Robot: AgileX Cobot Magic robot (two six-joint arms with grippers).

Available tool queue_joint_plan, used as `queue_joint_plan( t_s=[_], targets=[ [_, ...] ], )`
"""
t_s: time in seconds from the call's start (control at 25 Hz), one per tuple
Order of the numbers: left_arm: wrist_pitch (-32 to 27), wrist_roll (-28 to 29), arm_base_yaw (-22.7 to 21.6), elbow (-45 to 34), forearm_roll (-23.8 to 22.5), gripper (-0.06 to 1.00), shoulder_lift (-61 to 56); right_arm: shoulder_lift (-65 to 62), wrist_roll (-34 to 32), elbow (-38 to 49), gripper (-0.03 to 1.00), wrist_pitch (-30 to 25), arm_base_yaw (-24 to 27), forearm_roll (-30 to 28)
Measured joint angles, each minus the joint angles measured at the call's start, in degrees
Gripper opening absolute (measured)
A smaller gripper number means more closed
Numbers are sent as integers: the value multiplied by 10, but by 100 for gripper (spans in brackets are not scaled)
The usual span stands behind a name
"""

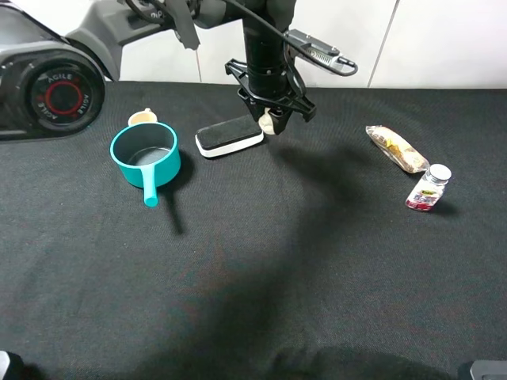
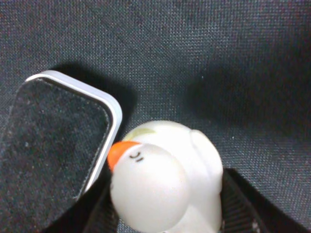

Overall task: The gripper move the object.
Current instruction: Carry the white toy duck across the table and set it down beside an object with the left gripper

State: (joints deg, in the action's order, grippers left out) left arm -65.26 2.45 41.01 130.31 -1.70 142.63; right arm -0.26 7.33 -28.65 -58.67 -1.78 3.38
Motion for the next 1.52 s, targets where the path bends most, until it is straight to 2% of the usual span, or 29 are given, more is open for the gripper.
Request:
queue_joint_plan(
  t_s=[1.52],
  targets=[
    [-11,-4,2,0,1,50,57,0,0,0,69,0,0,0]
  ],
)
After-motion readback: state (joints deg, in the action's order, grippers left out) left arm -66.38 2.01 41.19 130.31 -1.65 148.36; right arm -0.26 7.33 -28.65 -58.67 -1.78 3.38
